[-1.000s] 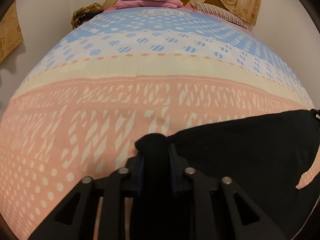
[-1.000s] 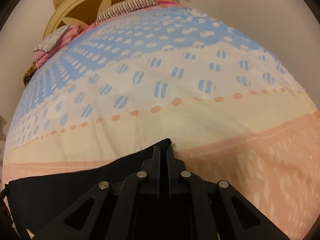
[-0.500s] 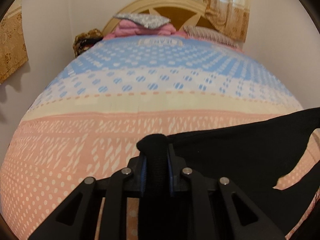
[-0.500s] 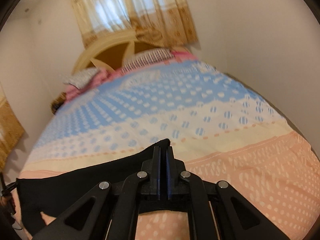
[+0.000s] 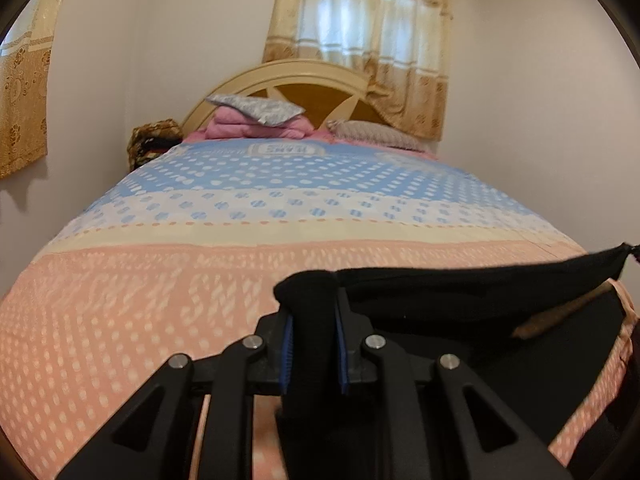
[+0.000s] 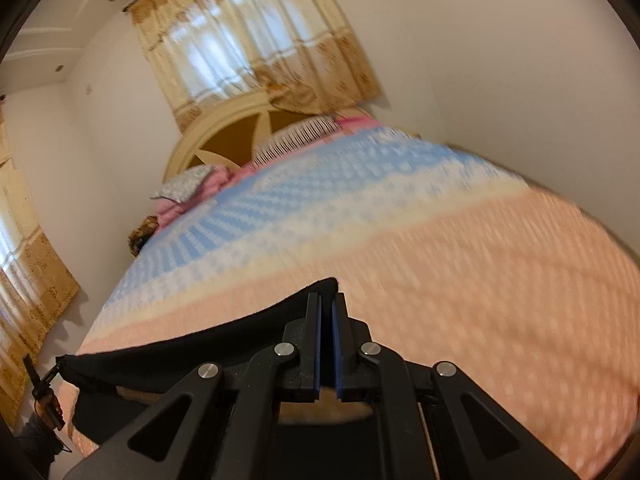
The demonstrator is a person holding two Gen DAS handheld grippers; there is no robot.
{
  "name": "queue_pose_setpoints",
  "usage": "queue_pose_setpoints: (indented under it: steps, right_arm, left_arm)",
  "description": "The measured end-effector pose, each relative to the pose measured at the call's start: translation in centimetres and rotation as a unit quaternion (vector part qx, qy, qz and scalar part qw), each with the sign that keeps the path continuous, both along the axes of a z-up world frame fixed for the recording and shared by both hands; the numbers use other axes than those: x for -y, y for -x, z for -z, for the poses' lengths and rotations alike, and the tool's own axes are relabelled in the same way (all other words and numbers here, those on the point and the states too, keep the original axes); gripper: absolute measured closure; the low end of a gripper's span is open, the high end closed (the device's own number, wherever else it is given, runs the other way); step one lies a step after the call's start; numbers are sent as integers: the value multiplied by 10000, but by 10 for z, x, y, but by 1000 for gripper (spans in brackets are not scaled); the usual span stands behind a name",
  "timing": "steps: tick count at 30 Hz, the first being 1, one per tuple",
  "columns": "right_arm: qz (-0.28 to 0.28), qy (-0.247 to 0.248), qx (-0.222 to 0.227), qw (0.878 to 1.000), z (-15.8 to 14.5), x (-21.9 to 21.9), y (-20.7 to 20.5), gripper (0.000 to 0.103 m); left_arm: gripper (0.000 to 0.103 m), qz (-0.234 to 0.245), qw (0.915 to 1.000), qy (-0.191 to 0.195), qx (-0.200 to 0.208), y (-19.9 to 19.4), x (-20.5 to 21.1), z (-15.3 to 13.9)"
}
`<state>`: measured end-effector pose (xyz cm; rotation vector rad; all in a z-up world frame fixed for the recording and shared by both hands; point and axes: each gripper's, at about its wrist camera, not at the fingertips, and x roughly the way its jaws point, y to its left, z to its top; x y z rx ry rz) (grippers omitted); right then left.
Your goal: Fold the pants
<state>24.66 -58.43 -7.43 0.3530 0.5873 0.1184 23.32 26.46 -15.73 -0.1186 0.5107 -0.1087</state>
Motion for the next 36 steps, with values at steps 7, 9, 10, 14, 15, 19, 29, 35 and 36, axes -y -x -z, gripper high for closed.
queue_pose_setpoints:
  steps: [7,9,10,14,15,19,29,35,36]
  right_arm:
    - [280,-223,-506,9981,54,24,43,99]
    - [307,-212,-594,9975,63,24,50,99]
    - [303,-187,-631,9974,67,25,53,99]
    - [288,-2,-946,9951,79,23,57,96]
    - [300,-66,-1003,9945,81,26,60,94]
    - [675,-37,-1117,9914,84,41,76,58]
    - [479,-158,-711,9962,56,8,113,58]
    - [-664,411,-650,9948,46,-99,103,58]
    - [-971,650,-633,9911,46,-127,101,58]
  left_arm:
    - [76,118,9994,156,-296,40,4,42]
    - [75,138,9991,232,-337,49,3,48]
    - [69,117,9991,226,-350,52,2,51]
    - [46,-43,9992,214,-322,70,-6,55]
    - [42,-58,9992,244,-311,75,-10,55]
    - [36,-191,9988,228,-383,96,-23,61]
    - [38,-886,9899,910,-631,120,-58,61]
    - [39,-339,9856,1515,-662,107,-28,51]
    - [39,-268,9860,1480,-714,103,-22,50]
